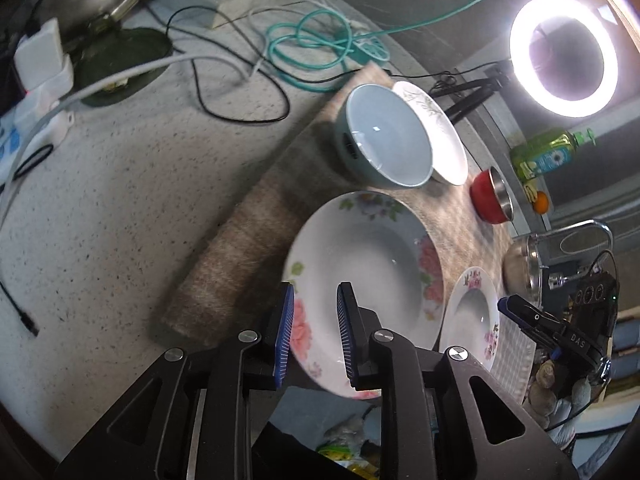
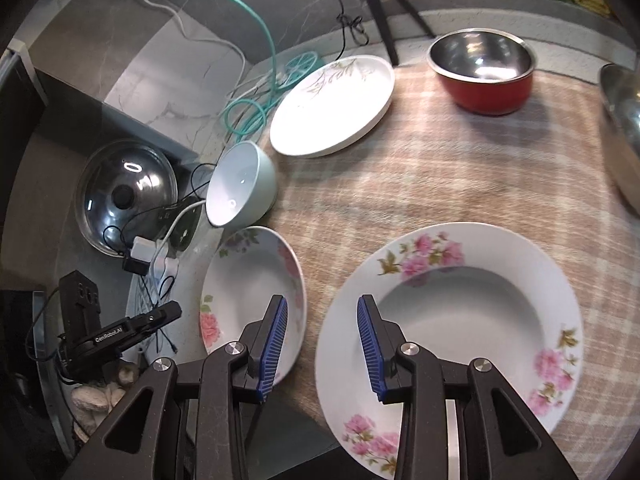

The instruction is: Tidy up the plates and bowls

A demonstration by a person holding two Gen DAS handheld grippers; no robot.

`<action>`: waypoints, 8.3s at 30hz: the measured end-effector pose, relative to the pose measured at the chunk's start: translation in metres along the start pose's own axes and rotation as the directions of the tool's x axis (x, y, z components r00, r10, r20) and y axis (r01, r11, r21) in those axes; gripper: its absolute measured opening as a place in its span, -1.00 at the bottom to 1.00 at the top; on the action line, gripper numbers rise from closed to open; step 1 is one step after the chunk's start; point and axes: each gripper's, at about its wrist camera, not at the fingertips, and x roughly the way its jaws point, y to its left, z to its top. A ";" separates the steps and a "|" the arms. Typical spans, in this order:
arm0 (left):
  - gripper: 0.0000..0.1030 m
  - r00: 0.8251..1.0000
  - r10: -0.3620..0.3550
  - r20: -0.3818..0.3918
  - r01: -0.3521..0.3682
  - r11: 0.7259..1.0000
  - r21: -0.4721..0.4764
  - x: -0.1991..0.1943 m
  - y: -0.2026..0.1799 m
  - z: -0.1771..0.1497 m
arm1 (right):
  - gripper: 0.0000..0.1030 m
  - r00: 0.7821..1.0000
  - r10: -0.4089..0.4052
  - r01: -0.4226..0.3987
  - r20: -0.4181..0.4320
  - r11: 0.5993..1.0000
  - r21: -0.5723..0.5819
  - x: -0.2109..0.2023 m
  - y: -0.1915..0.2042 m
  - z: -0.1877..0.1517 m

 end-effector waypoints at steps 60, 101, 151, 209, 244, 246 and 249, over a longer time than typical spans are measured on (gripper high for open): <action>-0.86 0.999 -0.015 -0.047 0.012 0.998 -0.061 0.027 0.019 0.004 | -0.88 0.982 0.026 -0.020 -0.189 0.999 0.032 0.085 0.010 0.016; -0.86 0.998 -0.058 -0.015 0.059 0.998 0.026 0.012 -0.028 0.014 | -0.88 0.994 0.059 -0.046 -0.089 0.990 0.136 0.031 -0.011 0.002; -0.86 0.977 -0.107 -0.183 0.151 0.958 0.244 0.084 -0.156 -0.020 | -0.88 0.998 -0.044 0.025 0.042 0.930 0.368 -0.061 -0.130 -0.053; -0.86 0.972 -0.068 -0.224 0.132 0.949 0.286 0.109 -0.164 -0.032 | -0.87 0.997 -0.078 0.061 0.025 0.914 0.402 -0.062 -0.148 -0.066; -0.78 0.989 -0.081 -0.128 0.114 0.954 0.277 0.077 -0.159 -0.032 | -0.74 0.987 -0.133 0.100 0.086 0.944 0.315 -0.090 -0.136 -0.067; -0.78 0.990 -0.081 -0.117 0.110 0.958 0.264 0.075 -0.156 -0.033 | -0.74 0.988 -0.125 0.092 0.090 0.947 0.307 -0.091 -0.135 -0.066; -0.78 0.992 -0.078 -0.095 0.099 0.964 0.245 0.069 -0.151 -0.035 | -0.65 0.989 -0.113 0.081 0.093 0.952 0.296 -0.092 -0.133 -0.066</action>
